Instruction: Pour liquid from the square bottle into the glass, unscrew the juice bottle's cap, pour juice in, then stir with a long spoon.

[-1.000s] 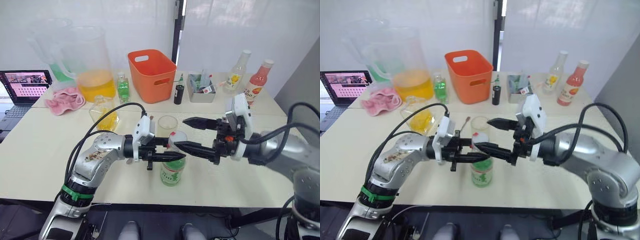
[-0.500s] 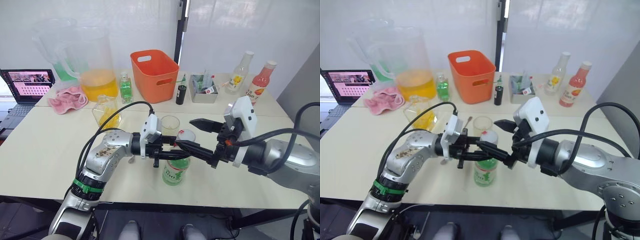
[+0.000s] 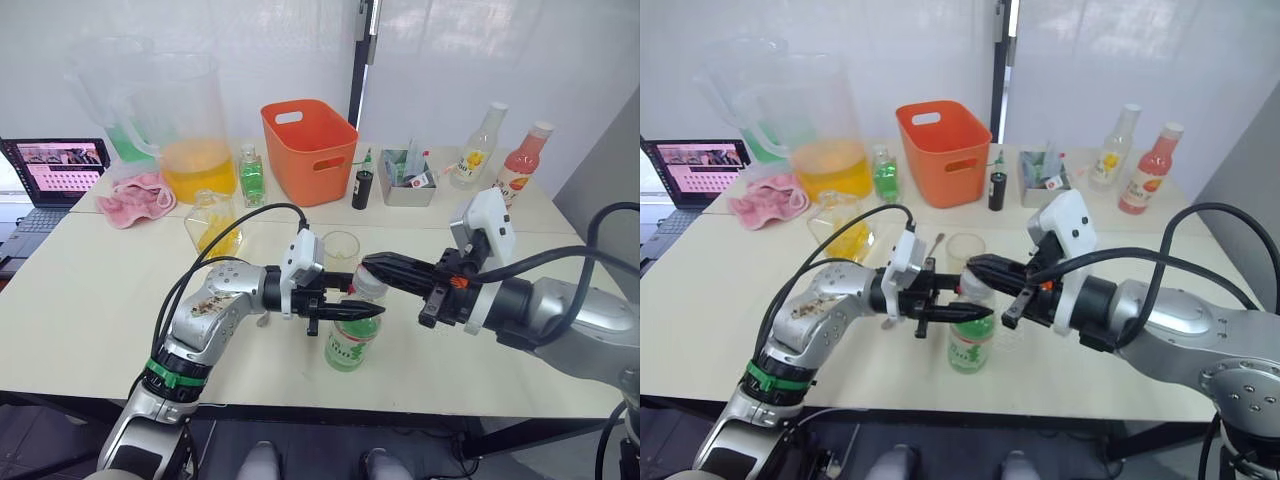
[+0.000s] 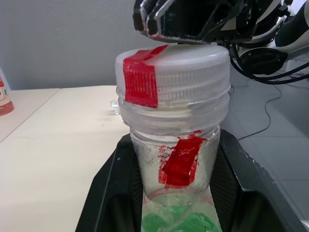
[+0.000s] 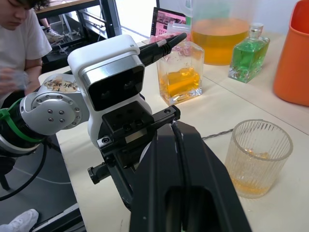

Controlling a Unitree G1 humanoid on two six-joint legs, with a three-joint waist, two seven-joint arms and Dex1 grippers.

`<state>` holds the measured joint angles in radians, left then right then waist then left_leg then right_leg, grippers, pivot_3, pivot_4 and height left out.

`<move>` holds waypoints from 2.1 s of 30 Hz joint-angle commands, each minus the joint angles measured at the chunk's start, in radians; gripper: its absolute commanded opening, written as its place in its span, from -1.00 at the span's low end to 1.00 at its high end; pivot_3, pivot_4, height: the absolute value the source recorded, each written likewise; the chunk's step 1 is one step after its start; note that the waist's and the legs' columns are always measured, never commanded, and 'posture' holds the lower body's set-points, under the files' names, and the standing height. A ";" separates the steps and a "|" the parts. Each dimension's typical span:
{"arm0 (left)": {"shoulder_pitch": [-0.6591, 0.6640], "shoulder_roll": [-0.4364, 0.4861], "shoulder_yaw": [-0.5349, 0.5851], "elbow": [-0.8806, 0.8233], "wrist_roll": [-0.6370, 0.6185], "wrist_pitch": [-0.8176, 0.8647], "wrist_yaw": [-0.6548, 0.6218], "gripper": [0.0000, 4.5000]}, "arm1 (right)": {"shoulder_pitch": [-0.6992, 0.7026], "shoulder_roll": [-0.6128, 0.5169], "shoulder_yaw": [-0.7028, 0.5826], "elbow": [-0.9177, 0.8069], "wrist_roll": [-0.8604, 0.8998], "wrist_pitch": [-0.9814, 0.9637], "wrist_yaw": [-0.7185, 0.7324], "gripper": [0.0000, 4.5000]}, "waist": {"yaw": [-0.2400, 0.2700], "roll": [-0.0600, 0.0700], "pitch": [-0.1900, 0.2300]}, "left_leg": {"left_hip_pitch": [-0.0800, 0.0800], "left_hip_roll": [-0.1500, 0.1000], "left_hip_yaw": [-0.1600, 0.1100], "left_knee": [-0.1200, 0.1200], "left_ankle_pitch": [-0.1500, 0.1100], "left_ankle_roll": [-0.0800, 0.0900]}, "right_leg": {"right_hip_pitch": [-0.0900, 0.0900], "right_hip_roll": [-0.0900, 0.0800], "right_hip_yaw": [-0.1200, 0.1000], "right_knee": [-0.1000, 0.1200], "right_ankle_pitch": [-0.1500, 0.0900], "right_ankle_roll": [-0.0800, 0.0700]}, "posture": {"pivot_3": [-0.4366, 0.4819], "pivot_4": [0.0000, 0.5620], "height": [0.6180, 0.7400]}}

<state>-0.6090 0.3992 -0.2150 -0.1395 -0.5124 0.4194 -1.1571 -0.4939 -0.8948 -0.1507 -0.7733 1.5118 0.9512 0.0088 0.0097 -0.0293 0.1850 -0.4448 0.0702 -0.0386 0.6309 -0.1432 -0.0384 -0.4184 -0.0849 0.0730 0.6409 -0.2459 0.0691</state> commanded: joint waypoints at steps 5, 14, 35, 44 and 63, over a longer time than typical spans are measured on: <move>0.032 0.023 0.004 -0.040 0.025 0.024 0.052 -0.41 | -0.043 0.025 0.040 0.051 -0.048 -0.049 0.109 -0.98 | -0.003 0.000 0.000 | 0.000 0.000 0.000 0.000 0.000 0.000 | 0.000 0.000 0.000 0.000 0.000 0.000 | -0.05 -0.47 0.40; 0.046 0.031 0.014 -0.059 0.014 0.036 0.061 -0.41 | -0.108 0.015 0.024 0.073 -0.043 -0.060 0.155 0.13 | -0.006 0.000 0.000 | 0.000 0.000 0.000 0.000 0.000 0.000 | -0.001 0.000 0.000 0.000 0.000 0.000 | -0.05 -0.47 0.40; 0.032 0.019 -0.005 -0.022 0.019 0.008 0.026 -0.41 | 0.010 -0.073 0.026 -0.003 -0.055 -0.060 0.092 0.26 | -0.006 0.000 0.000 | -0.001 0.000 0.000 -0.001 0.000 0.000 | -0.001 0.000 0.000 -0.001 0.000 0.000 | -0.05 -0.47 0.40; 0.030 0.019 -0.006 -0.020 0.022 0.005 0.024 -0.41 | 0.019 -0.066 0.031 -0.003 -0.065 -0.064 0.103 -0.26 | -0.006 0.000 0.000 | -0.001 0.000 0.000 -0.001 0.000 0.000 | -0.001 0.000 0.000 0.000 0.000 0.000 | -0.05 -0.47 0.40; 0.038 0.048 0.010 -0.040 0.036 -0.005 0.039 -0.41 | -0.275 -0.101 0.348 0.326 -0.604 -0.218 1.075 -0.26 | -0.014 0.000 0.000 | 0.000 0.000 0.000 0.000 0.000 0.000 | -0.001 0.000 0.000 0.000 0.000 0.000 | -0.05 -0.47 0.40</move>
<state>-0.5726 0.4397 -0.2040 -0.1945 -0.5158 0.4119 -1.1536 -0.7482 -0.9909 0.1371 -0.4549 0.9837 0.7931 0.9251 -0.0043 -0.0293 0.1850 -0.4448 0.0703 -0.0380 0.6306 -0.1433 -0.0386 -0.4199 -0.0849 0.0729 0.6404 -0.2458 0.0690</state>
